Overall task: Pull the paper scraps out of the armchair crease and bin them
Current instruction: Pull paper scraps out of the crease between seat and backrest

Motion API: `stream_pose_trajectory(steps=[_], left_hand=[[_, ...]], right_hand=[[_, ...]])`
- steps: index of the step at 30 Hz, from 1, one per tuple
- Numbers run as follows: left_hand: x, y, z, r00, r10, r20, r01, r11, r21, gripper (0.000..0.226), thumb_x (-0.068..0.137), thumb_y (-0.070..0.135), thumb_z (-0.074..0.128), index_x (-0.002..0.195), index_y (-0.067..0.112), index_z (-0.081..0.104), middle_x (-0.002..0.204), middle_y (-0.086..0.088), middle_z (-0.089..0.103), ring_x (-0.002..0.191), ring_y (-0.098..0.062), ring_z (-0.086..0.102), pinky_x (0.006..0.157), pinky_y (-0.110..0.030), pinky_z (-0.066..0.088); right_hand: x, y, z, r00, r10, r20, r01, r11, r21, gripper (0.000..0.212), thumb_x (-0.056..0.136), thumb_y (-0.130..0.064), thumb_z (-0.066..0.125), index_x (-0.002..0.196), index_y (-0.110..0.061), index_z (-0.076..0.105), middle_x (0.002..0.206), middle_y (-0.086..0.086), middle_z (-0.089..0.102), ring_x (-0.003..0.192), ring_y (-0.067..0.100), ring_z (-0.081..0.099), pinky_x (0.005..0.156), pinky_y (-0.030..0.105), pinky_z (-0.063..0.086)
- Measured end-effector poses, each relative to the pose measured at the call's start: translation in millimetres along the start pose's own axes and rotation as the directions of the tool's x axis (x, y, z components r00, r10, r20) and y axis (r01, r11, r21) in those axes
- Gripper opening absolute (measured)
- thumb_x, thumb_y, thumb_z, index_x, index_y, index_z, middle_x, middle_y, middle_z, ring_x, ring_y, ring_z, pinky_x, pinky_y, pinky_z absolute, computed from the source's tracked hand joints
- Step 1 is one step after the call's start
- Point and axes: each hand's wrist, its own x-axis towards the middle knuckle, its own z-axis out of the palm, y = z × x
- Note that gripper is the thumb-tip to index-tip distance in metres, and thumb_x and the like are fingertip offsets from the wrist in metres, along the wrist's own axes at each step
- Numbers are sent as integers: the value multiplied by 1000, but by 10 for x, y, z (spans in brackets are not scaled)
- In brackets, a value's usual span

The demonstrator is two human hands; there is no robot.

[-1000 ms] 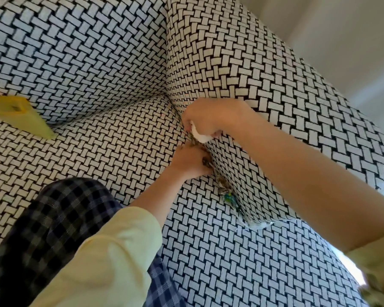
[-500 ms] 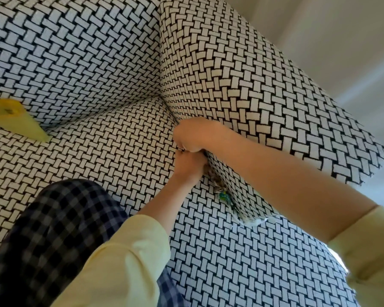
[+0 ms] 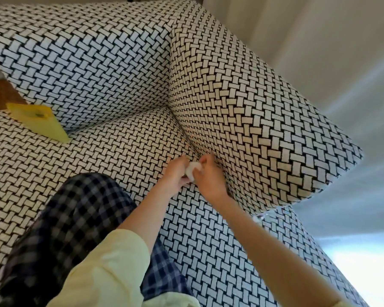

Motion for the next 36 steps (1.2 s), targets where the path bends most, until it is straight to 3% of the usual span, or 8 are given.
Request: stream_pose_trajectory(steps=[4, 9, 12, 17, 22, 28, 31, 36], left_hand=[[-121, -153, 89, 972, -120, 201, 116, 993, 33, 27, 93, 28, 40, 106, 8, 52, 92, -12, 62, 77, -18, 55, 66, -33, 51], [-121, -261, 90, 999, -27, 44, 27, 999, 18, 13, 95, 12, 47, 88, 16, 56, 73, -6, 53, 51, -10, 52, 39, -17, 40], [-71, -284, -13, 998, -62, 22, 64, 991, -120, 10, 94, 7, 46, 89, 13, 53, 68, -4, 46, 31, -4, 38, 30, -13, 29], [-131, -265, -27, 998, -52, 30, 50, 998, 49, 9, 92, 7, 47, 90, 12, 54, 66, -5, 49, 37, -7, 37, 31, -15, 29], [-199, -240, -33, 998, -55, 22, 52, 993, 108, 13, 92, 5, 47, 83, 12, 54, 70, -8, 50, 48, -12, 38, 35, -16, 31], [-238, -240, 50, 999, -26, -20, 29, 983, 179, 11, 93, 8, 46, 90, 11, 55, 83, -10, 52, 59, -13, 42, 40, -16, 36], [-242, -245, 73, 1000, -19, -5, 19, 984, 177, 13, 94, 7, 46, 102, 8, 56, 90, -12, 53, 65, -14, 47, 50, -19, 43], [-215, -282, 84, 1000, -12, 11, 11, 990, 138, 19, 92, -3, 45, 82, 11, 53, 86, -7, 55, 72, -16, 57, 57, -25, 53]], right_hand=[[-139, 138, 89, 998, 38, -42, -42, 996, -84, 19, 95, -25, 44, 108, -11, 48, 88, 5, 62, 74, 21, 58, 57, 28, 47], [-324, 428, 8, 990, -136, -24, 132, 982, -132, 36, 94, -32, 45, 124, -13, 49, 143, 7, 39, 135, 24, 32, 105, 39, 36], [-532, 568, 38, 944, -231, -238, 156, 942, -296, 45, 86, -9, 52, 130, -1, 42, 129, 16, 52, 113, 28, 57, 85, 39, 54], [-529, 623, 292, 939, -163, -304, 8, 892, -453, 69, 54, 7, 80, 117, 10, 55, 109, 22, 66, 95, 31, 67, 78, 36, 55], [-370, 445, 171, 994, 29, -107, -85, 823, -562, 59, 89, -5, 54, 140, 2, 24, 135, 17, 44, 116, 25, 53, 84, 31, 51], [-178, 310, -113, 989, 67, 130, 43, 715, -698, 23, 91, 2, 48, 113, -3, 55, 109, 12, 62, 95, 22, 62, 69, 24, 45], [-216, 361, -146, 991, 21, 134, 77, 732, -677, 27, 93, 2, 43, 117, -5, 53, 109, 11, 62, 96, 22, 62, 76, 25, 49], [-357, 480, -188, 989, -44, 138, 117, 809, -576, 42, 93, 5, 40, 128, -13, 53, 118, 7, 59, 98, 19, 61, 84, 26, 53]])
